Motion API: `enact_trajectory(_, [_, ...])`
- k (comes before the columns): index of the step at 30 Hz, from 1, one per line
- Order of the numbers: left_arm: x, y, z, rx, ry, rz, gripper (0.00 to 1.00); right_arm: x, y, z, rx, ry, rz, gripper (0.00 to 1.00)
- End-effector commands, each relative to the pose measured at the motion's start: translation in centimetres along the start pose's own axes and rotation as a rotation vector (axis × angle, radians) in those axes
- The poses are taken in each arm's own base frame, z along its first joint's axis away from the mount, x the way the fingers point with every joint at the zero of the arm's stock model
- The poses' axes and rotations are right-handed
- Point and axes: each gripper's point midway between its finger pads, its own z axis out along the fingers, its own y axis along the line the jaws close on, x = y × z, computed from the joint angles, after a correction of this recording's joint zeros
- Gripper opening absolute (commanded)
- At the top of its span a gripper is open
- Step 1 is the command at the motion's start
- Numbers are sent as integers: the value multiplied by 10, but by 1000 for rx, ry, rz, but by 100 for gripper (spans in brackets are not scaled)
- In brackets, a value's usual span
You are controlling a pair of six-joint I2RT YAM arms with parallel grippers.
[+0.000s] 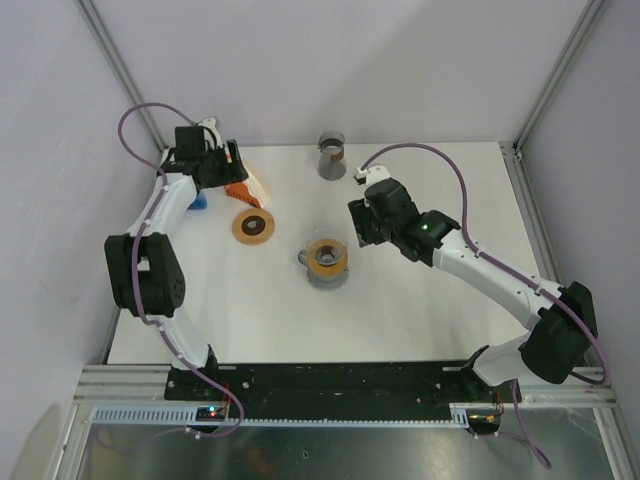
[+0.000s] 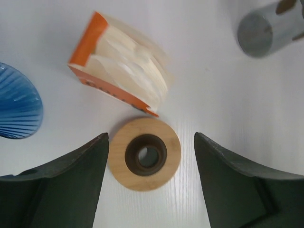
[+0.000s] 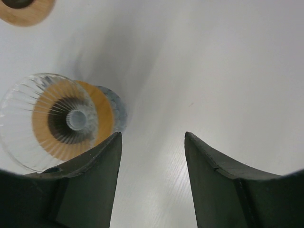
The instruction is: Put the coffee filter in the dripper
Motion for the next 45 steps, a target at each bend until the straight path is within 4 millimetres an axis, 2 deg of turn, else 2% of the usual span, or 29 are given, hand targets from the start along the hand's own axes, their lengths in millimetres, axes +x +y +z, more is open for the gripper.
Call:
enact_trajectory(1, [-43, 23, 7, -86, -119, -48, 76, 0, -7, -2, -1, -14, -6, 60])
enact_trajectory(6, [-37, 36, 31, -115, -87, -52, 67, 6, -12, 2, 7, -1, -3, 60])
enact_trajectory(17, [-34, 58, 56, -151, -64, -28, 41, 14, -11, 7, 0, 23, -10, 59])
enact_trajectory(27, [-27, 53, 50, -113, -47, 20, 26, 12, -10, 7, -8, 17, -11, 59])
enact_trajectory(33, [-22, 53, 47, -105, -33, 63, 10, 12, -9, 8, -14, 20, -16, 60])
enact_trajectory(38, [-18, 53, 44, -103, -21, 83, 2, 13, -9, 8, -16, 22, -17, 60])
enact_trajectory(45, [-15, 55, 38, -114, -10, 118, 0, 15, -10, 7, -12, 31, -16, 59])
